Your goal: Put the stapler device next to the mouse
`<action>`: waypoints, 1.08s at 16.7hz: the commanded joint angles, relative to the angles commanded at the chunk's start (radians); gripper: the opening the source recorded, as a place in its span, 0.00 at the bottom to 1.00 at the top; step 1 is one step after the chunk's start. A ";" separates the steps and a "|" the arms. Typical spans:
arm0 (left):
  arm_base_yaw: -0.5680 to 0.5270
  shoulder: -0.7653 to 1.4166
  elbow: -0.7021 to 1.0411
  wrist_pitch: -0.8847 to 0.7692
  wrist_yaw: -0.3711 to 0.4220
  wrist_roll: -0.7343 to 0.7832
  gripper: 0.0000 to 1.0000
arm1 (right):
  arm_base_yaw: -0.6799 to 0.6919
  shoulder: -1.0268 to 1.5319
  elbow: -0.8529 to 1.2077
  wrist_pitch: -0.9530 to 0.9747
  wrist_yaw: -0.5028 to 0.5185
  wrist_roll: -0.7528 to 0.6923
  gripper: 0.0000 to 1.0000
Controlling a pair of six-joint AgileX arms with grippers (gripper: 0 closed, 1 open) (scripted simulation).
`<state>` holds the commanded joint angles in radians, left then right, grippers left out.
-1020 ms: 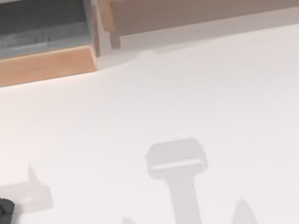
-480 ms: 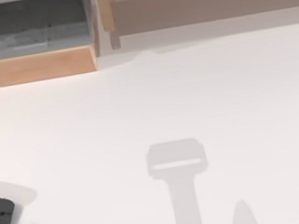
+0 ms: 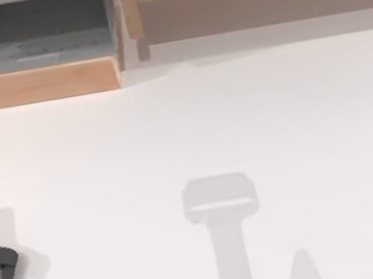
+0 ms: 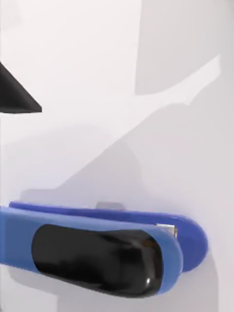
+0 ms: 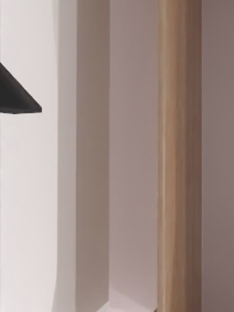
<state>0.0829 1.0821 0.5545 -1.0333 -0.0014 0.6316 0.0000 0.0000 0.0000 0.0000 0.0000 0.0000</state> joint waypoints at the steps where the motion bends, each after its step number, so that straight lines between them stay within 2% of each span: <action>1: 0.001 0.006 0.004 -0.006 0.000 0.004 1.00 | 0.000 0.000 0.000 0.000 0.000 0.000 1.00; 7: -0.002 0.011 -0.012 0.013 0.000 0.002 1.00 | 0.000 0.000 0.000 0.000 0.000 0.000 1.00; 14: 0.004 0.116 -0.140 0.252 0.000 0.009 1.00 | 0.000 0.000 0.000 0.000 0.000 0.000 1.00; 18: 0.005 0.125 -0.150 0.268 0.000 0.010 1.00 | 0.000 0.000 0.000 0.000 0.000 0.000 1.00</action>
<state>0.0876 1.2074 0.4040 -0.7654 -0.0017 0.6416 0.0000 0.0000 0.0000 0.0000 0.0000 0.0000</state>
